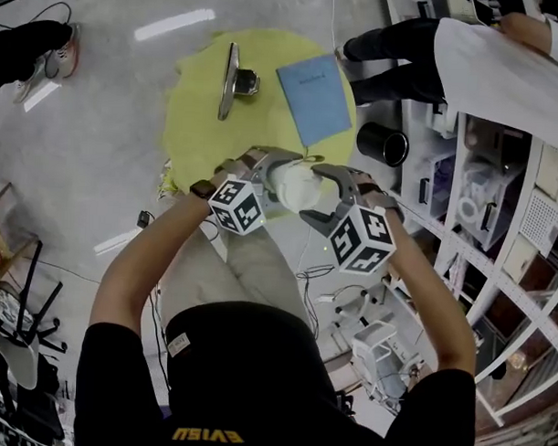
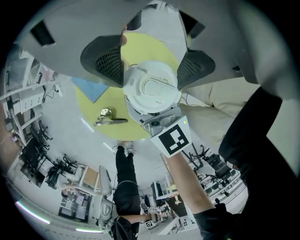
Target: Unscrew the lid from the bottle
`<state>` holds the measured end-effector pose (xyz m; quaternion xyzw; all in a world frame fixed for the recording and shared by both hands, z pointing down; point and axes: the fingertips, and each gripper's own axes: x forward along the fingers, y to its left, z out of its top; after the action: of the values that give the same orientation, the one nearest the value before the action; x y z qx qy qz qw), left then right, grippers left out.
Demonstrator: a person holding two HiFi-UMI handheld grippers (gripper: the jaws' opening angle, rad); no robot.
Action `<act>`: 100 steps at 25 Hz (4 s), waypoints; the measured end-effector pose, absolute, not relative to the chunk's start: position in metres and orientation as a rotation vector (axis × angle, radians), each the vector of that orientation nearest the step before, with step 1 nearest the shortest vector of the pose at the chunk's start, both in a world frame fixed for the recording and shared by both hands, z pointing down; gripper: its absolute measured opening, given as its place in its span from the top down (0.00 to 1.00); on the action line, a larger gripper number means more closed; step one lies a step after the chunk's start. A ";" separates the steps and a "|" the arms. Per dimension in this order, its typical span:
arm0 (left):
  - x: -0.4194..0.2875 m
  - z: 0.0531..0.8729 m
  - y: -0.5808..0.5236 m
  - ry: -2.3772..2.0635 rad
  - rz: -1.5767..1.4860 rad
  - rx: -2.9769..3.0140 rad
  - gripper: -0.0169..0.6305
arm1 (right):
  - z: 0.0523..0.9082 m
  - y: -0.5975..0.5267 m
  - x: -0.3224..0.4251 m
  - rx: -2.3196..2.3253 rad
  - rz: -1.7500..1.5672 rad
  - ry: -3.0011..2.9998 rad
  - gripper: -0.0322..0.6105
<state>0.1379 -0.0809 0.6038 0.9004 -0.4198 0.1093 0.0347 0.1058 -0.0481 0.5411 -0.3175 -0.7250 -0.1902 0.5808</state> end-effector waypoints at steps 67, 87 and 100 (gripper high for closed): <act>0.136 0.603 -0.079 -1.229 0.306 2.810 0.32 | 0.539 -0.045 0.098 -0.498 -0.210 -1.895 0.44; 0.133 0.606 -0.077 -1.252 0.314 2.785 0.31 | 0.526 -0.056 0.086 0.493 0.501 -2.130 0.31; 0.129 0.603 -0.065 -1.254 0.482 2.748 0.33 | 0.542 -0.056 0.091 0.518 0.365 -2.014 0.41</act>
<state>0.1285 -0.0645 0.6035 0.8977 -0.4096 0.1574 0.0412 0.0907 -0.0555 0.5421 0.2135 -0.8301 0.1506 0.4926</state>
